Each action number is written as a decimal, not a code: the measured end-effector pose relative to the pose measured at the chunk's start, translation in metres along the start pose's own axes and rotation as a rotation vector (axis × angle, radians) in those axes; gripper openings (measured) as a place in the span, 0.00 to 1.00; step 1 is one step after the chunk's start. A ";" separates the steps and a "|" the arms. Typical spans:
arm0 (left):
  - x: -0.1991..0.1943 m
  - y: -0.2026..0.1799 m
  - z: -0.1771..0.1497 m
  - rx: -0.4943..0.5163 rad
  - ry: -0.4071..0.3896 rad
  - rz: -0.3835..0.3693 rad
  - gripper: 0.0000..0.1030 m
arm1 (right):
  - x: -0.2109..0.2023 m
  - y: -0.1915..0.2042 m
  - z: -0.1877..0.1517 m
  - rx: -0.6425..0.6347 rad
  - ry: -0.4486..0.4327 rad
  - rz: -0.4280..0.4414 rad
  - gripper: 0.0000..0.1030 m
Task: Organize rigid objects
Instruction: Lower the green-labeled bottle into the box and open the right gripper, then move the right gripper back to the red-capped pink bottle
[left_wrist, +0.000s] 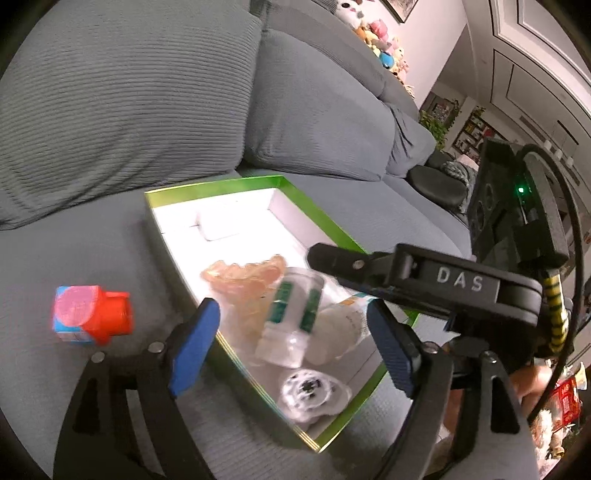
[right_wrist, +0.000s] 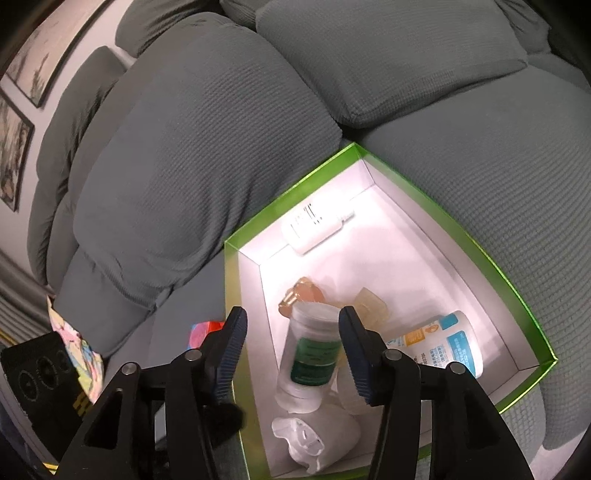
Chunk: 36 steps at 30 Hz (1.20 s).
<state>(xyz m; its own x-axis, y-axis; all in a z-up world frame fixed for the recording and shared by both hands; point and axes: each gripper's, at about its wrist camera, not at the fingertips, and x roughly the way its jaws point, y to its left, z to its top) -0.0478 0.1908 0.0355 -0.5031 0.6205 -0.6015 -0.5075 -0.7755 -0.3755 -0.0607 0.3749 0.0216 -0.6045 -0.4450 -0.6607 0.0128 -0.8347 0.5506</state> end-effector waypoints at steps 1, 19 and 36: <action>-0.004 0.003 -0.001 -0.003 -0.003 0.010 0.82 | -0.001 0.002 0.000 -0.006 -0.005 0.003 0.53; -0.081 0.091 -0.028 -0.135 -0.055 0.249 0.93 | 0.005 0.059 -0.016 -0.159 -0.010 -0.031 0.81; -0.113 0.180 -0.058 -0.297 -0.063 0.435 0.97 | 0.078 0.163 -0.065 -0.322 0.178 -0.032 0.82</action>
<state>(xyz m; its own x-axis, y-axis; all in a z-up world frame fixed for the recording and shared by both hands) -0.0420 -0.0256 -0.0046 -0.6686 0.2326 -0.7063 -0.0272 -0.9569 -0.2893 -0.0538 0.1833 0.0265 -0.4611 -0.4431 -0.7688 0.2631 -0.8957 0.3584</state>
